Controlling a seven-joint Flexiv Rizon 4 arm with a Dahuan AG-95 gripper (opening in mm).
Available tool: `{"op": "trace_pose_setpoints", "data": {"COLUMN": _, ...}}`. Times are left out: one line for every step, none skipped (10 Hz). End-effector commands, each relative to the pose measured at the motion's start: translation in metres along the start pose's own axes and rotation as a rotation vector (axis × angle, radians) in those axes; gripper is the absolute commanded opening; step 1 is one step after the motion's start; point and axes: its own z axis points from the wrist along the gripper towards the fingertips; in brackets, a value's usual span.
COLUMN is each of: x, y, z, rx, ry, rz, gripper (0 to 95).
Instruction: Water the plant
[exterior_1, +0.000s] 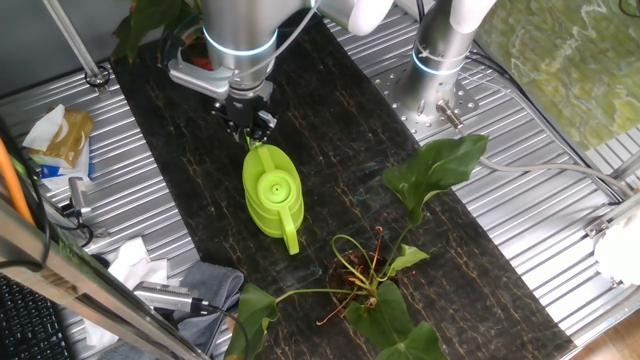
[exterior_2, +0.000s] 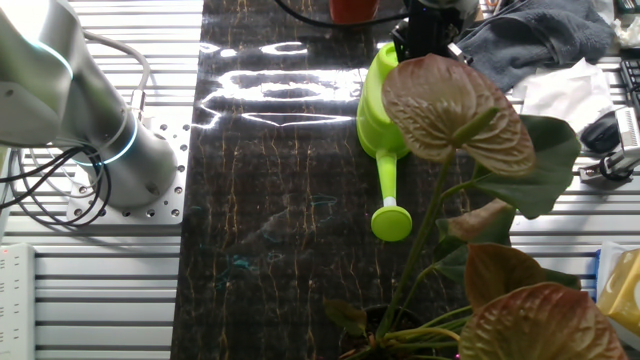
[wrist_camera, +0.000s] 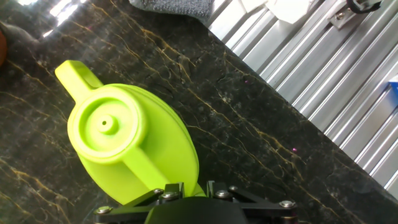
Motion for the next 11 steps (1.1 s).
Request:
{"op": "trace_pose_setpoints", "data": {"x": -0.0002, "y": 0.0000, "z": 0.0002, "rx": -0.001, "ry": 0.000, "rz": -0.006, "gripper": 19.0}}
{"op": "trace_pose_setpoints", "data": {"x": -0.0002, "y": 0.0000, "z": 0.0002, "rx": 0.000, "ry": 0.001, "rz": 0.002, "gripper": 19.0}}
{"op": "trace_pose_setpoints", "data": {"x": -0.0002, "y": 0.0000, "z": 0.0002, "rx": -0.001, "ry": 0.002, "rz": 0.005, "gripper": 19.0}}
{"op": "trace_pose_setpoints", "data": {"x": -0.0002, "y": 0.0000, "z": 0.0002, "rx": -0.001, "ry": 0.003, "rz": 0.005, "gripper": 19.0}}
{"op": "trace_pose_setpoints", "data": {"x": -0.0002, "y": 0.0000, "z": 0.0002, "rx": -0.001, "ry": 0.003, "rz": 0.011, "gripper": 19.0}}
{"op": "trace_pose_setpoints", "data": {"x": -0.0002, "y": 0.0000, "z": 0.0002, "rx": -0.001, "ry": 0.003, "rz": 0.019, "gripper": 19.0}}
{"op": "trace_pose_setpoints", "data": {"x": -0.0002, "y": 0.0000, "z": 0.0002, "rx": 0.002, "ry": 0.009, "rz": 0.024, "gripper": 19.0}}
{"op": "trace_pose_setpoints", "data": {"x": -0.0002, "y": 0.0000, "z": 0.0002, "rx": 0.001, "ry": 0.014, "rz": 0.025, "gripper": 19.0}}
{"op": "trace_pose_setpoints", "data": {"x": -0.0002, "y": 0.0000, "z": 0.0002, "rx": 0.002, "ry": 0.015, "rz": 0.026, "gripper": 19.0}}
{"op": "trace_pose_setpoints", "data": {"x": -0.0002, "y": 0.0000, "z": 0.0002, "rx": 0.002, "ry": 0.015, "rz": 0.029, "gripper": 19.0}}
{"op": "trace_pose_setpoints", "data": {"x": -0.0002, "y": 0.0000, "z": 0.0002, "rx": 0.003, "ry": 0.016, "rz": 0.032, "gripper": 19.0}}
